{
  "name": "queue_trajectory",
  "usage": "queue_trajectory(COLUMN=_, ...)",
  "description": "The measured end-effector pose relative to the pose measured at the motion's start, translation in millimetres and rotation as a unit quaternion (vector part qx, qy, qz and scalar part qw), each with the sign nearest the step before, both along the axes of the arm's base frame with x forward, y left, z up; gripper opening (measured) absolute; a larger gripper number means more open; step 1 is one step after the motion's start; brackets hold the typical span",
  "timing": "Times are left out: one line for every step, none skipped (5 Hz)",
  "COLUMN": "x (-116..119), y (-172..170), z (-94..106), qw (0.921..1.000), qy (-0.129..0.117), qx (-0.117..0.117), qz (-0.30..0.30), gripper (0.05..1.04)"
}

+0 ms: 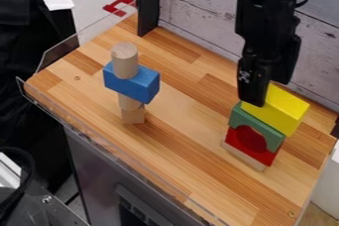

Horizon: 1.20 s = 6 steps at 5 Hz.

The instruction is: Taking off the yellow rectangular block and place it in the middle of the table

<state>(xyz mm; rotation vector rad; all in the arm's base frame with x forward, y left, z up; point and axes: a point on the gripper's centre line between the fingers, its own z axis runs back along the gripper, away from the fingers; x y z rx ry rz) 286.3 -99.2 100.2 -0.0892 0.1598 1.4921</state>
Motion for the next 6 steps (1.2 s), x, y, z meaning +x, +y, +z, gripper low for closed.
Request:
queue_trajectory(x=0, y=-4, z=-2.2, qw=1.0, qy=0.003, qx=0.002, qz=-0.004, gripper=0.969)
queue_trajectory(x=0, y=-7, z=-2.2, qw=1.0, qy=-0.002, qx=0.006, qz=-0.004, gripper=0.693)
queue_trajectory(x=1, y=-7, z=-2.7, qw=1.0, qy=-0.005, qx=0.008, qz=-0.002, gripper=0.531)
queue_trajectory(x=0, y=-6, z=-2.7, qw=0.9999, qy=-0.001, qx=0.011, qz=-0.003, gripper=0.531)
queue_trajectory(x=-2, y=-1, z=4.6, qw=0.9998, qy=-0.008, qx=0.017, qz=0.0, gripper=0.531)
queue_trajectory(x=-5, y=6, z=13.4, qw=0.9996, qy=-0.006, qx=0.023, qz=0.013, gripper=0.531)
